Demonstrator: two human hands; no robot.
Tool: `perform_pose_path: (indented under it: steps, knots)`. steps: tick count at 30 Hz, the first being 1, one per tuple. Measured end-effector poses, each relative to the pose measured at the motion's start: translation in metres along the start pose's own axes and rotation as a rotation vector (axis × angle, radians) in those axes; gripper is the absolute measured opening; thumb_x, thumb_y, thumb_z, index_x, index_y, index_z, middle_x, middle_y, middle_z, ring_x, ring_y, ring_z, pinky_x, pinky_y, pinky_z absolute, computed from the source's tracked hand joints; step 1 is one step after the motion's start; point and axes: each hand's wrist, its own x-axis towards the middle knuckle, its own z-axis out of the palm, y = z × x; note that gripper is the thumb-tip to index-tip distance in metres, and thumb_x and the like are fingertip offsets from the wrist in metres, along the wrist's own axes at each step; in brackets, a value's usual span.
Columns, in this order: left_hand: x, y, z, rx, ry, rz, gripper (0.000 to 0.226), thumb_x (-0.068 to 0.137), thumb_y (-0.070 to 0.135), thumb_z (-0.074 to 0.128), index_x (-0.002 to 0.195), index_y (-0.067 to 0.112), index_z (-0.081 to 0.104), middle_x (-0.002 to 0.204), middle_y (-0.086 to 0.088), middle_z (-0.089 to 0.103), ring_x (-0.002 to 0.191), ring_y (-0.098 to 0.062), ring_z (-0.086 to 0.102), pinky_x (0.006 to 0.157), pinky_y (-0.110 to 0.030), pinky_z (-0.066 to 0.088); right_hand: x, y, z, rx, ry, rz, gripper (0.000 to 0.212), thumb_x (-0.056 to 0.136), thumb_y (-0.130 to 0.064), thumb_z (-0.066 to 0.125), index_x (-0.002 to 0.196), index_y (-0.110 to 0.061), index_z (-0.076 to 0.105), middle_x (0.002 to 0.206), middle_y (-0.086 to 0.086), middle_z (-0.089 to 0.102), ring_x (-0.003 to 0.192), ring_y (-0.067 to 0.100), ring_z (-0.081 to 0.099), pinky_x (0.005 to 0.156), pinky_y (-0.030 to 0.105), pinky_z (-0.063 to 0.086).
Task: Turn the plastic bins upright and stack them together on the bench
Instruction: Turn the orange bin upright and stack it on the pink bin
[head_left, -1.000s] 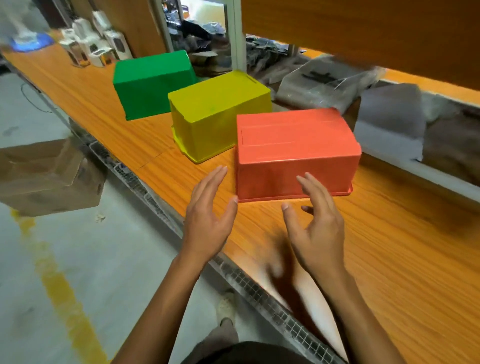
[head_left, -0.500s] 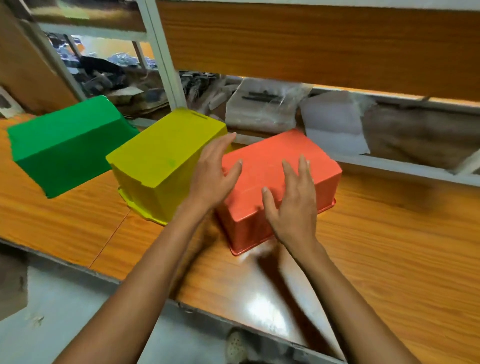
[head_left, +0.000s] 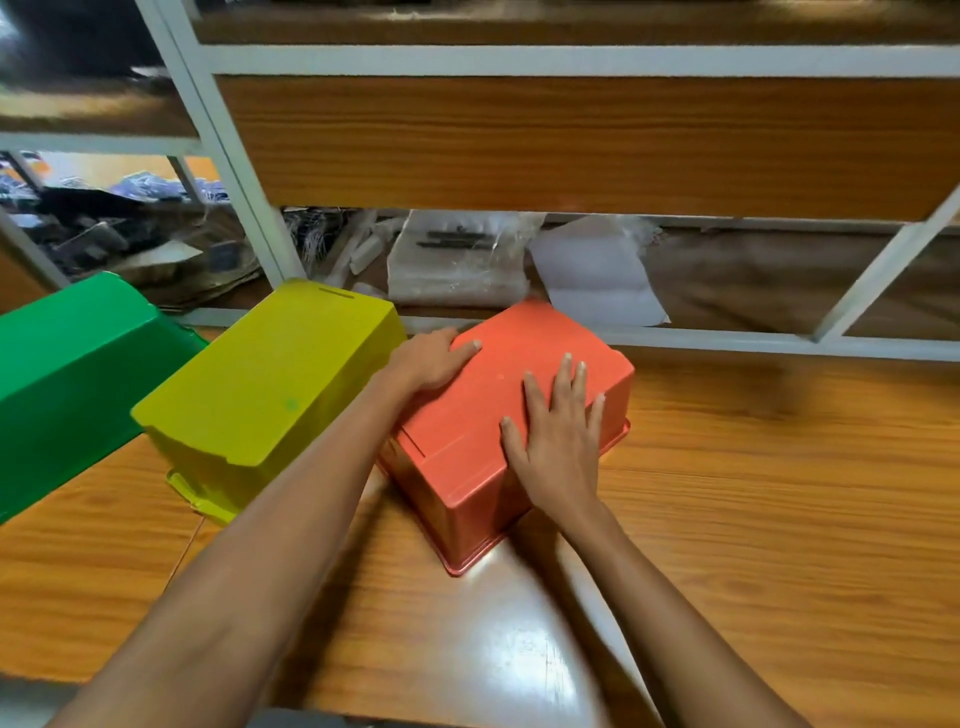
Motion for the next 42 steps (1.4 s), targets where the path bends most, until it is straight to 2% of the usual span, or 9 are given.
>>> perform_pose_path:
  steps: [9,13,17,19,23,31,34,38,42]
  knots:
    - [-0.029,0.020,0.021,-0.064,-0.028,-0.083,0.062,0.103,0.050,0.024,0.149,0.009,0.030,0.144,-0.023,0.050,0.130,-0.043,0.049,0.103,-0.048,0.040,0.002,0.040,-0.020,0.371,-0.084,0.231,0.086,0.098,-0.042,0.053,0.159,-0.017,-0.002,0.164,0.021,-0.019,0.153,0.037,-0.014,0.122,0.051,0.005]
    - [-0.052,0.043,0.035,-0.101,0.028,-0.098,0.062,0.105,0.046,0.022,0.155,0.011,0.016,0.140,-0.025,0.053,0.125,-0.045,0.052,0.098,-0.048,0.042,-0.003,0.065,-0.029,0.858,-0.124,0.490,0.087,0.080,-0.049,0.070,0.152,-0.019,0.030,0.154,0.010,0.042,0.144,0.029,0.039,0.119,0.046,0.031]
    - [-0.066,0.057,0.049,-0.128,0.101,-0.116,0.059,0.104,0.046,0.023,0.156,0.018,0.015,0.132,-0.022,0.060,0.117,-0.044,0.057,0.093,-0.048,0.045,-0.004,0.076,-0.038,1.071,-0.155,0.496,0.050,0.085,-0.032,0.067,0.132,-0.019,0.055,0.122,0.008,0.070,0.107,0.024,0.069,0.082,0.031,0.057]
    - [-0.066,0.058,0.053,-0.211,0.102,-0.104,0.059,0.104,0.046,0.024,0.157,0.025,0.012,0.134,-0.019,0.060,0.118,-0.042,0.057,0.096,-0.048,0.047,0.001,0.078,-0.052,1.020,-0.184,0.499,0.047,0.087,-0.035,0.067,0.131,-0.022,0.054,0.122,0.006,0.070,0.104,0.021,0.070,0.085,0.036,0.058]
    - [-0.069,0.065,0.068,-0.550,0.084,-0.075,0.056,0.101,0.049,0.029,0.155,0.037,0.022,0.145,-0.006,0.054,0.131,-0.032,0.051,0.107,-0.043,0.041,0.019,0.080,-0.089,0.775,-0.198,0.503,0.093,0.071,-0.068,0.062,0.150,-0.026,0.036,0.146,0.004,0.055,0.129,0.026,0.057,0.109,0.051,0.044]
    - [-0.103,0.096,0.107,-1.214,0.141,-0.259,0.047,0.107,0.029,0.034,0.153,0.021,0.033,0.155,0.006,0.037,0.141,-0.012,0.038,0.118,-0.035,0.030,0.026,0.051,-0.146,0.218,-0.202,0.110,0.050,0.107,-0.038,0.030,0.153,-0.020,0.038,0.162,0.003,0.034,0.151,0.017,0.025,0.118,0.025,0.013]
    - [-0.103,0.095,0.091,-1.126,0.263,-0.308,0.043,0.103,0.032,0.040,0.144,0.019,0.045,0.147,-0.004,0.048,0.132,-0.021,0.047,0.112,-0.040,0.037,0.029,0.049,-0.144,-0.016,-0.257,-0.061,0.050,0.105,-0.043,0.029,0.154,-0.032,0.031,0.164,0.005,0.029,0.152,0.021,0.025,0.123,0.040,0.018]
    - [-0.101,0.114,0.032,-1.175,0.396,-0.143,0.035,0.102,0.025,0.048,0.136,0.015,0.049,0.122,0.008,0.058,0.104,0.002,0.057,0.081,-0.008,0.043,0.030,0.037,-0.142,-0.158,-0.352,0.079,0.073,0.093,-0.072,0.025,0.157,-0.038,0.013,0.168,0.008,0.001,0.155,0.031,0.006,0.114,0.071,0.008]
    - [-0.095,0.124,0.016,-1.264,0.252,-0.085,0.065,0.077,0.047,0.069,0.135,0.027,0.051,0.128,-0.002,0.062,0.115,-0.013,0.063,0.100,-0.038,0.051,0.032,0.034,-0.136,0.084,-0.343,0.301,0.105,0.081,-0.075,0.053,0.156,-0.012,0.016,0.158,0.021,0.031,0.138,0.041,0.043,0.107,0.046,0.040]
